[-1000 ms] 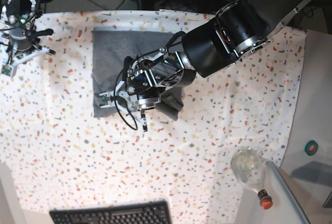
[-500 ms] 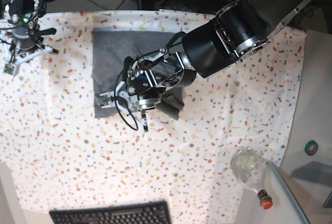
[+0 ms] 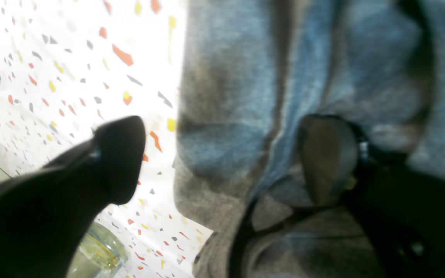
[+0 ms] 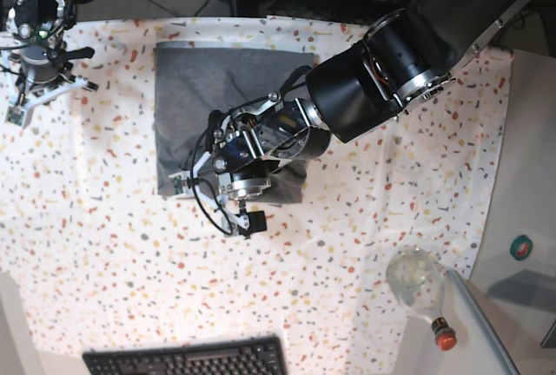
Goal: Layout the t-shirt on the table in an organized manner, then fold the t-shirt properly
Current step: 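Lift the left gripper off the bundle and raise both grippers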
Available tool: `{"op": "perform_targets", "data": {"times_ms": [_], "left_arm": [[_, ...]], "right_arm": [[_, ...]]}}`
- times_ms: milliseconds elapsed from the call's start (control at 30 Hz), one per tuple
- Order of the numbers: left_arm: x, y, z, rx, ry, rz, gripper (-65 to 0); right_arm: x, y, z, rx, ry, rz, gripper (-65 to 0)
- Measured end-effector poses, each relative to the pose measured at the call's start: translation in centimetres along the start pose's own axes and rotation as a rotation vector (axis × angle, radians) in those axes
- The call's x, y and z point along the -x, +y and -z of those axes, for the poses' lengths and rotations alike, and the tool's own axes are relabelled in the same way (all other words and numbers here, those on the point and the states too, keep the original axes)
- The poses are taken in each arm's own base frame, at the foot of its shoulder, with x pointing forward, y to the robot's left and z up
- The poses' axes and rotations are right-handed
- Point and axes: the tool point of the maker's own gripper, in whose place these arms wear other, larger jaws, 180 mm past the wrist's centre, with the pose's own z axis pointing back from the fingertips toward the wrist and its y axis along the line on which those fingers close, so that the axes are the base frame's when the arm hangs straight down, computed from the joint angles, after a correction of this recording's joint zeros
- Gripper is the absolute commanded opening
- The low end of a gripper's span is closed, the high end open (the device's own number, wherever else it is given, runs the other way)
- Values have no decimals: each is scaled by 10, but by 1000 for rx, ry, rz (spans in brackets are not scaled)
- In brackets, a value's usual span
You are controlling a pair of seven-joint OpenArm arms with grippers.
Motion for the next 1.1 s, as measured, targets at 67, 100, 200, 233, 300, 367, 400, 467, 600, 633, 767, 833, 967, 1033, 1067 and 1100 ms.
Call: {"op": "perform_targets", "data": {"times_ms": [67, 100, 200, 233, 300, 367, 400, 467, 600, 633, 767, 833, 967, 1033, 1067, 1100], "left_arm": [[-2, 5, -3, -9, -4, 2, -2], [-6, 6, -7, -5, -20, 5, -2], [-18, 19, -23, -36, -90, 18, -2], [-20, 26, -29, -56, -112, 25, -2], [-24, 38, -39, -93, -144, 31, -2], [-25, 41, -44, -103, -156, 33, -2], [-21, 40, -45, -103, -137, 33, -3], [-12, 38, -48, -101, -79, 30, -7], [-12, 55, -86, -125, -174, -213, -262], [-5, 58, -96, -136, -208, -301, -392], [69, 38, -108, -137, -152, -585, -650], [95, 21, -111, -146, -119, -658, -650], [91, -26, -115, -104, -291, -733, -650], [115, -61, -112, -75, -277, -771, -650], [132, -71, -113, -83, -256, -805, -650], [149, -76, -114, -100, -238, -839, -650]], "right_arm": [[0, 0, 0, 0, 0, 0, -650], [0, 0, 0, -1, 1, 0, -650], [0, 1, 0, -2, 1, 0, -650], [0, 1, 0, -2, 1, -1, -650], [0, 1, 0, -1, 0, -1, -650], [0, 1, 0, -2, 1, 0, -650], [0, 1, 0, -2, 0, -1, -650], [0, 1, 0, -1, 0, -1, -650], [4, 33, -6, -149, -1, -111, -650], [5, 43, -11, -188, -7, -128, -650], [13, 77, -28, -301, -85, -174, -650], [16, 91, -36, -350, -119, -185, -650], [22, 120, -51, -439, -154, -217, -650], [29, 135, -57, -493, -146, -255, -650], [28, 142, -59, -517, -149, -276, -650], [27, 146, -60, -532, -155, -292, -650]]}}
